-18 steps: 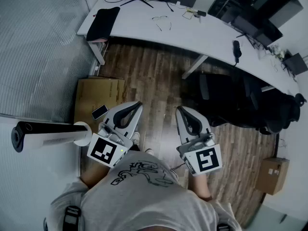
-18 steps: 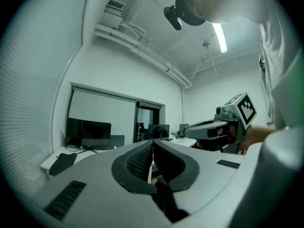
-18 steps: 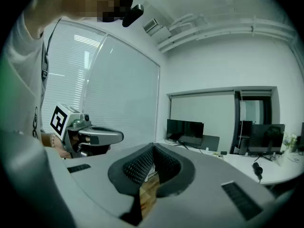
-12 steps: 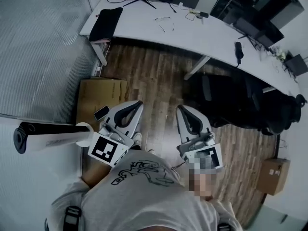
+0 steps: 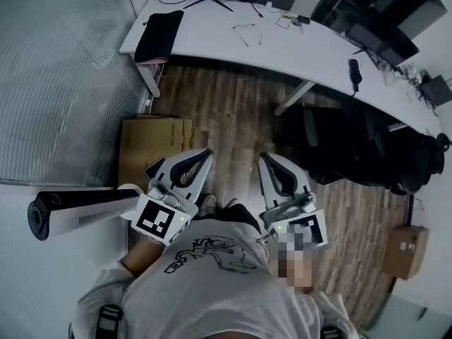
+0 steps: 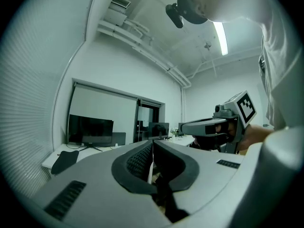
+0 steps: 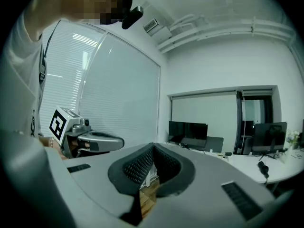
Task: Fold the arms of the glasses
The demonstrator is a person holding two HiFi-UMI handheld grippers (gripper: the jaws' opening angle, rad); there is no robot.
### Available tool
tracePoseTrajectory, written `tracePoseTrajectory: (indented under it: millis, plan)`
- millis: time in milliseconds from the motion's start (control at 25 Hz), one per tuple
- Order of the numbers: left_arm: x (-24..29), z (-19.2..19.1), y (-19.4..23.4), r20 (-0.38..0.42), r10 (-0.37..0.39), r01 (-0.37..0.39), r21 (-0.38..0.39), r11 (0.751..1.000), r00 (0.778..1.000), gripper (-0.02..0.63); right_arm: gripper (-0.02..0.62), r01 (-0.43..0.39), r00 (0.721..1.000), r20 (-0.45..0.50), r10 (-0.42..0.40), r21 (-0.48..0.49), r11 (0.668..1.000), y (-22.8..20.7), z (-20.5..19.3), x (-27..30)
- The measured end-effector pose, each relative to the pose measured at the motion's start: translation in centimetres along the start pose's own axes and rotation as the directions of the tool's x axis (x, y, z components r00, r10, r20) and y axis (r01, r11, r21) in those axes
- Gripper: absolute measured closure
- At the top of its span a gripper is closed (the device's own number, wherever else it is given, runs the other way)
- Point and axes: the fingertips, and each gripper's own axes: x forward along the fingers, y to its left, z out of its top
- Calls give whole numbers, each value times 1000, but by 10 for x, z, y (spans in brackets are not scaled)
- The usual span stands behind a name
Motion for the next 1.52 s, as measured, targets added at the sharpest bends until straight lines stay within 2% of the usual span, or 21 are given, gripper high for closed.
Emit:
tracePoseTrajectory:
  millis: [200, 360, 640, 920, 1520]
  plan:
    - [1, -2, 7, 19, -3, 3, -15, 1000, 1000, 584, 586, 16, 1000, -11, -16, 3, 1000, -2, -6, 4]
    - [6, -14, 10, -46, -5, 4, -17, 1000, 999, 584, 586, 19, 1000, -15, -19, 10, 1000, -9, -11, 9]
    - [36, -16, 26, -42, 20, -20, -17, 1000, 999, 584, 586, 15, 1000, -17, -14, 24, 1000, -39, -16, 29]
    - [94, -10, 43, -51, 16, -17, -6, 1000, 999, 584, 586, 20, 1000, -5, -20, 31, 999, -95, -13, 54]
    - [250, 2, 70, -74, 15, -15, 3, 1000, 997, 584, 585, 26, 1000, -1, -26, 46, 999, -245, -7, 103]
